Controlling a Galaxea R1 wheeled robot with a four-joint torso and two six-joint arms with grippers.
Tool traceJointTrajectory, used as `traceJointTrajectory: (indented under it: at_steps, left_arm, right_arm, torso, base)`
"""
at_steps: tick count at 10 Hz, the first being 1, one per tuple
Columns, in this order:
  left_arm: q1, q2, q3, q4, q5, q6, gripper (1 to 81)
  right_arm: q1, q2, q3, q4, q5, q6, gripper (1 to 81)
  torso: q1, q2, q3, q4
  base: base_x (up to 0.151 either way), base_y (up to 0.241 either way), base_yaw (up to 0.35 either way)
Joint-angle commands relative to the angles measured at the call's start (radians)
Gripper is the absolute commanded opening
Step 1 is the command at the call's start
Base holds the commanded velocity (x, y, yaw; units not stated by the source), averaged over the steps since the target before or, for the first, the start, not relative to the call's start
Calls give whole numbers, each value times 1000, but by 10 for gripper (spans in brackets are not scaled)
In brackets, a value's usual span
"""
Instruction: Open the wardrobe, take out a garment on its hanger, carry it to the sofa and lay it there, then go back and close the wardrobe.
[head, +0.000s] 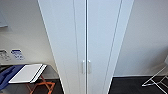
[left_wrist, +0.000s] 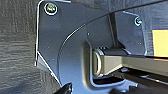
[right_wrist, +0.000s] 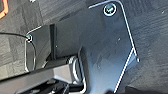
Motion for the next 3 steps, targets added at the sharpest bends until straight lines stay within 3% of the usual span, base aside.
traceJointTrajectory:
  at_steps: [1, 3]
  left_arm:
    - [0, 48, -9, 13, 157, 36, 811]
    - [6, 73, -7, 11, 187, 36, 811]
  right_arm:
    - [-24, 55, -7, -57, -94, -64, 811]
    - [-24, 65, 4, -59, -99, -75, 811]
  torso:
    - [0, 0, 0, 0]
    - [-1, -1, 1, 0]
  base:
    - [0, 0, 0]
    - [0, 0, 0]
